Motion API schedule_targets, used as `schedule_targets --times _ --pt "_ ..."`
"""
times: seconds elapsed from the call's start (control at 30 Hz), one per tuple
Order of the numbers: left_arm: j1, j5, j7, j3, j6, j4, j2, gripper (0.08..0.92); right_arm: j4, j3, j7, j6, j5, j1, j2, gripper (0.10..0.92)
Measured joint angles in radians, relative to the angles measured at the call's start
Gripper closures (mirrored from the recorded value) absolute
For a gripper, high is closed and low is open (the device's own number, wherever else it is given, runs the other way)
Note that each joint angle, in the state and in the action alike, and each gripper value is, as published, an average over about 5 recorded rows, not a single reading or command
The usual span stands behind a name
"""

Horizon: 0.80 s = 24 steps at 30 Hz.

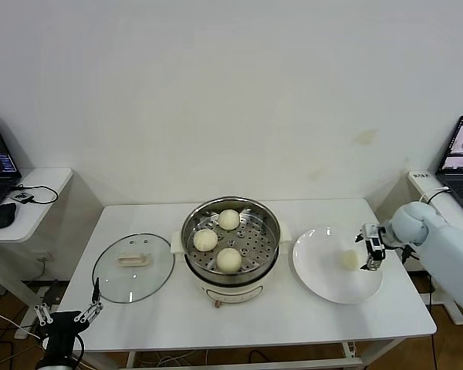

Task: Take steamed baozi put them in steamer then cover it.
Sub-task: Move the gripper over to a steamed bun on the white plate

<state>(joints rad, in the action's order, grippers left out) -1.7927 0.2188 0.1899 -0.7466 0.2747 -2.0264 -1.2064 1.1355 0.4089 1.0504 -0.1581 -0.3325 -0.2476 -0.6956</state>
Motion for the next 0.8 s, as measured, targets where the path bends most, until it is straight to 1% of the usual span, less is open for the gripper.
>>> schedule_targets --times 0.23,0.33,0.43,0.67,0.8 --pt "0.005 0.000 0.000 -0.001 0.000 0.009 -0.001 0.177 -0.068 -0.016 0.003 0.003 -0.040 -0.007 -0.056 0.203" --pt "0.007 0.000 0.000 -0.001 0.000 0.012 -0.001 0.177 -0.088 -0.019 0.005 0.003 -0.052 -0.009 -0.071 0.219" --pt "0.009 0.001 0.000 0.000 0.000 0.014 -0.001 0.177 -0.105 -0.022 0.005 0.004 -0.059 -0.010 -0.083 0.262" --pt "0.010 0.001 0.001 0.000 0.001 0.016 0.001 0.177 -0.118 -0.028 0.009 0.005 -0.066 -0.007 -0.095 0.401" --pt "0.009 0.001 0.001 0.000 0.001 0.015 0.001 0.177 -0.118 -0.024 0.014 0.003 -0.063 -0.001 -0.093 0.446"
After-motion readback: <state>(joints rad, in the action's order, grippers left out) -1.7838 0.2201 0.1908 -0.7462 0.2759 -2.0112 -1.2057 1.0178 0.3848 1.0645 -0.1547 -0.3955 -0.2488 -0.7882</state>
